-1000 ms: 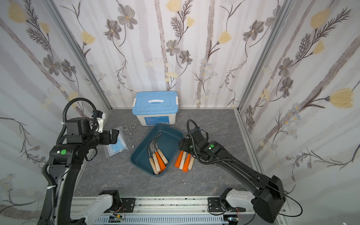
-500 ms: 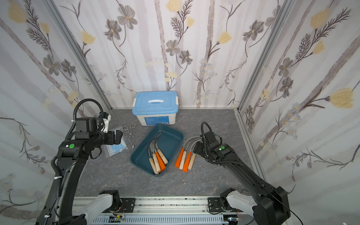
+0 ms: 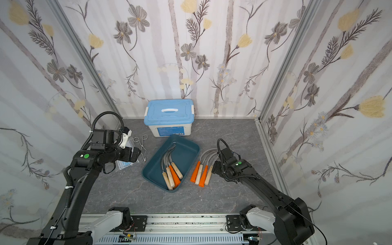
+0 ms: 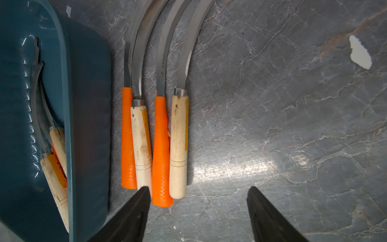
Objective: Put small sickles into storage boxes
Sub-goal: Pick up the sickle at the center of the board.
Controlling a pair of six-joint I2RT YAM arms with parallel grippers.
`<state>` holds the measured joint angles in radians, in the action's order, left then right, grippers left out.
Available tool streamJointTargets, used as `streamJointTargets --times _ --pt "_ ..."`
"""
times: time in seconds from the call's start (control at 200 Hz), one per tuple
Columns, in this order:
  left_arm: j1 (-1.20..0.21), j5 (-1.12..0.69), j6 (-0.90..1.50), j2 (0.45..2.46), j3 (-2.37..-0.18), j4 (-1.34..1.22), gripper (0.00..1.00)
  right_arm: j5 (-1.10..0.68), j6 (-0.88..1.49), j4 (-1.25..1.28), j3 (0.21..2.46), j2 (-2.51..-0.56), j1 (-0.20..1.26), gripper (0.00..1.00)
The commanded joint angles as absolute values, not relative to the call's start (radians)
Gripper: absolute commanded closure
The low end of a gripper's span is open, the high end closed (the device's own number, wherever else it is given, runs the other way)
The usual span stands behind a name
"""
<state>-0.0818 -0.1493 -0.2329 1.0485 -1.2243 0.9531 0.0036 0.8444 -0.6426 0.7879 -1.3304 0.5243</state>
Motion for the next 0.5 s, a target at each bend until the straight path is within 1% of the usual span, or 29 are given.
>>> streamJointTargets --times 0.0,0.07,0.12,0.165,0.225,0.495 --pt "-0.088 -0.141 -0.267 1.036 -1.209 0.964 0.07 -0.005 0.842 -0.605 0.821 -1.369 0.525 0.25" --pt "-0.089 -0.141 -0.264 1.023 -1.199 0.962 0.11 -0.005 0.819 -0.624 0.854 -1.403 0.528 0.25" --pt "-0.089 -0.142 -0.257 1.013 -1.193 0.958 0.12 -0.005 0.810 -0.629 0.867 -1.420 0.530 0.25" --pt "-0.089 -0.142 -0.245 1.004 -1.189 0.955 0.09 -0.006 0.808 -0.629 0.871 -1.432 0.531 0.25" --pt "-0.090 -0.141 -0.235 0.998 -1.184 0.959 0.00 -0.011 0.809 -0.623 0.874 -1.445 0.531 0.25" --pt "-0.092 -0.146 -0.241 0.983 -1.176 0.963 0.00 -0.003 0.767 -0.648 0.923 -1.526 0.544 0.25"
